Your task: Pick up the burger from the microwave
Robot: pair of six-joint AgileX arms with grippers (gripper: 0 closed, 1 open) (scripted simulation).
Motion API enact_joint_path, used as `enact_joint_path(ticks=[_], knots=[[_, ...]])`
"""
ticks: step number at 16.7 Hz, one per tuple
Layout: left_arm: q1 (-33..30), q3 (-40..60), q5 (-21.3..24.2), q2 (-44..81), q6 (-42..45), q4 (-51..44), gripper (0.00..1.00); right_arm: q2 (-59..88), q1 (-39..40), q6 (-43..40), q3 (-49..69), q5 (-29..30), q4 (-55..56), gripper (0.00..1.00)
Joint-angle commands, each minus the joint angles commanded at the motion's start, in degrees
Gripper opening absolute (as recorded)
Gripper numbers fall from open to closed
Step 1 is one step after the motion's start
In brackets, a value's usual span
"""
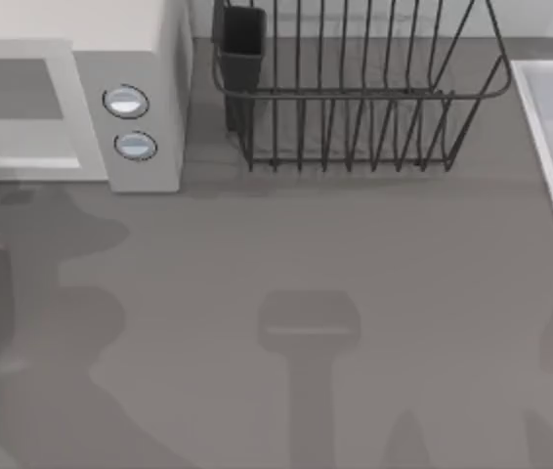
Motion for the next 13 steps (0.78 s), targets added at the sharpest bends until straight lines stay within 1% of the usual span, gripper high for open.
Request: enact_joint_path(ticks=[3, 4, 6, 9, 13], knots=[[-0.23, 0.05, -0.13, 0.18, 0.03, 0.06, 0.00, 0.00, 0.00, 0.00, 0.00, 0.00, 0.00, 1.00], [-0.93, 0.11, -0.83, -0.15, -0.25, -0.43, 0.00, 0.00, 0.00, 0.00, 0.00, 0.00, 0.00, 1.00], [-4.08, 0.27, -4.01, -1.77, -1.44, -2.55, 0.00, 0.00, 0.00, 0.00, 0.00, 0.00, 0.00, 1.00], [-13.04, 0.38, -12.44, -6.44, -4.42, -8.09, 0.00, 0.00, 0.00, 0.00, 0.00, 0.00, 0.00, 1.00], [-28.96, 0.25, -27.13, -14.83, -9.29, -17.41, 0.00, 0.00, 0.00, 0.00, 0.00, 0.00, 0.00, 1.00]])
